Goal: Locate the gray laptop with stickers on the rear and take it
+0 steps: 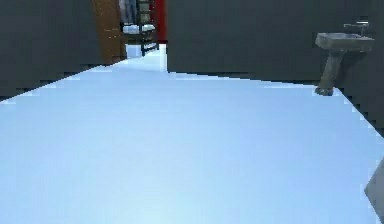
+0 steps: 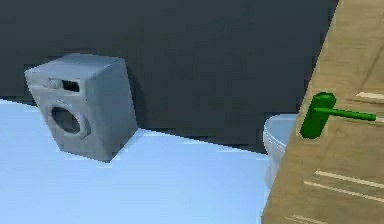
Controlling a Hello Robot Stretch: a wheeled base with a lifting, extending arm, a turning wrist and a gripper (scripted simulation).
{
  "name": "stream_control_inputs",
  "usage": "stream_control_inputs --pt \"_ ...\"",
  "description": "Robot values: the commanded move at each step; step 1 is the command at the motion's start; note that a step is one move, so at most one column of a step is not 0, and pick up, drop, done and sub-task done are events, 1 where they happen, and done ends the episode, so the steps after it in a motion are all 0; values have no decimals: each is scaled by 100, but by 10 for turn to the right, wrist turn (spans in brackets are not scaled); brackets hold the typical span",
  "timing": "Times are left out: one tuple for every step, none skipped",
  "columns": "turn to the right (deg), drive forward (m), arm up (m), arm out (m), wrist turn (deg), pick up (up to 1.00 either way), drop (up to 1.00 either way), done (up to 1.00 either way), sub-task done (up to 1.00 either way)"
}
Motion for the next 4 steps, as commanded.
stream_control_inputs --pt "-450 0 0 0 0 0 0 0 0" --pt "0 65 0 0 0 0 0 0 0" --pt "-180 0 0 0 0 0 0 0 0" --pt "0 100 0 0 0 0 0 0 0"
